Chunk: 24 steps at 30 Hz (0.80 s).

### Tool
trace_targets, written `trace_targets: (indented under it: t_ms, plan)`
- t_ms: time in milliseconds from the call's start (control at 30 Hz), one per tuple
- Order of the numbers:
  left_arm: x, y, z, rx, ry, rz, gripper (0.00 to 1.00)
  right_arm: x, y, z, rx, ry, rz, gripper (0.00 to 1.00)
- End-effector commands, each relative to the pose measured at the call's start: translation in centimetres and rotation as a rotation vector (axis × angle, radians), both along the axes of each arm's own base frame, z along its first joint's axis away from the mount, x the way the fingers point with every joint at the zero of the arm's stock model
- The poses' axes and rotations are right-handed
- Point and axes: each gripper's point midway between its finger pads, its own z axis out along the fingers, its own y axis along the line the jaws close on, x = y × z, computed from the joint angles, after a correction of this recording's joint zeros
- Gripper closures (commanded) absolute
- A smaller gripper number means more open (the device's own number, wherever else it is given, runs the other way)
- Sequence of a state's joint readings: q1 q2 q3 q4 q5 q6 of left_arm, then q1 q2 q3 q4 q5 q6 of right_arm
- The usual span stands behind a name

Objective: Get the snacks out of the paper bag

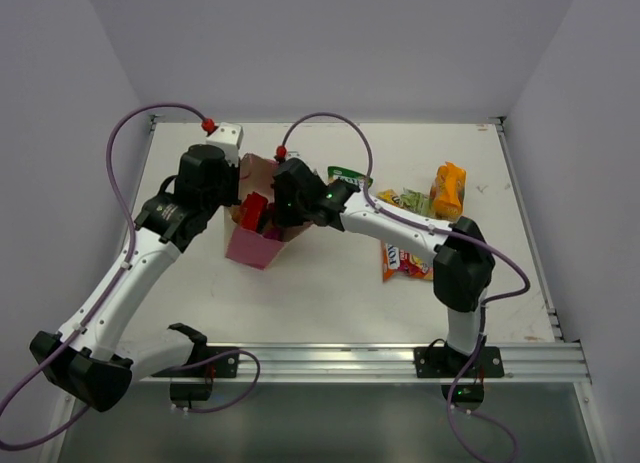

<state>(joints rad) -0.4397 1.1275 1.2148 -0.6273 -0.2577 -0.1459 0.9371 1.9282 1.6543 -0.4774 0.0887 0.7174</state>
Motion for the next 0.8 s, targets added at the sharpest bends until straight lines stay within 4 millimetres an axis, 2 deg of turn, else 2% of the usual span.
trace_targets:
  t_ms: [0, 100, 200, 267, 333, 433, 533, 567, 633, 667, 767]
  plan:
    - [0.6, 1.1, 3.5, -0.015, -0.125, 0.060, 1.00, 1.0, -0.2, 17.4, 0.248, -0.375, 0.067, 1.00]
    - [0.6, 1.2, 3.2, 0.000, -0.106, 0.067, 1.00, 0.6, -0.9, 21.8, 0.287, -0.469, 0.090, 1.00]
    - [0.8, 0.9, 3.1, -0.007, -0.101, 0.060, 1.00, 0.7, -0.6, 23.6, 0.296, -0.503, 0.119, 1.00]
    - [0.9, 0.7, 3.2, -0.016, -0.104, 0.053, 1.00, 0.7, -0.3, 23.7, 0.290, -0.493, 0.129, 1.00]
    - [0.9, 0.6, 3.5, -0.022, -0.111, 0.055, 1.00, 0.3, 0.0, 24.7, 0.310, -0.505, 0.154, 1.00]
    - [1.1, 1.2, 3.9, -0.009, -0.113, 0.086, 1.00, 0.1, -0.8, 27.3, 0.339, -0.563, 0.154, 1.00]
    - [1.6, 2.1, 3.7, 0.035, -0.099, 0.134, 1.00, -0.7, -3.2, 31.8, 0.369, -0.672, 0.145, 1.00]
    - [1.9, 2.4, 3.4, 0.055, -0.091, 0.153, 1.00, -1.2, -4.8, 34.2, 0.395, -0.720, 0.134, 1.00]
    - [2.2, 2.7, 3.3, 0.068, -0.094, 0.163, 1.00, -1.9, -7.1, 37.3, 0.407, -0.801, 0.118, 1.00]
    - [2.4, 3.0, 3.2, 0.077, -0.097, 0.177, 1.00, -2.8, -9.2, 39.4, 0.426, -0.846, 0.099, 1.00]
    - [3.1, 3.4, 3.3, 0.101, -0.115, 0.191, 1.00, -3.3, -12.8, 40.8, 0.405, -0.895, 0.050, 1.00]
